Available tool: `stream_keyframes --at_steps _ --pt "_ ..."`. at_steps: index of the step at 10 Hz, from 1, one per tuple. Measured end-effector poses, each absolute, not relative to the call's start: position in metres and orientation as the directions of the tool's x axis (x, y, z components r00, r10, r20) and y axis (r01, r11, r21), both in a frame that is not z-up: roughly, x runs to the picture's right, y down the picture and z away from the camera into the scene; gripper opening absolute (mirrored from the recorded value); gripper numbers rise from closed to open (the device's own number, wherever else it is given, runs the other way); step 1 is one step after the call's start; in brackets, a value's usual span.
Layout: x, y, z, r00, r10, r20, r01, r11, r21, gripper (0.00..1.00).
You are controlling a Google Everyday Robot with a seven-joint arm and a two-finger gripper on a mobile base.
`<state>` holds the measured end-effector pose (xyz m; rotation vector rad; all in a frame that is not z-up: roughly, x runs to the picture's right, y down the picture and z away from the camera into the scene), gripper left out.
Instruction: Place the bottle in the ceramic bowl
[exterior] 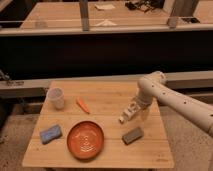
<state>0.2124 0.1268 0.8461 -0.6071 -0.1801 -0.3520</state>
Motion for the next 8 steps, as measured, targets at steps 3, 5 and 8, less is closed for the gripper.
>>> stream_keyframes --at_steps 3,5,8 --pt "0.211 0.131 0.854 0.916 -0.283 0.283 0.395 0.755 -0.523 0.73" --pt "0.211 0.133 0.857 0.912 -0.288 0.292 0.405 0.75 -0.523 0.73" --pt "0.208 0.134 0.86 0.908 -0.29 0.301 0.412 0.747 -0.521 0.68"
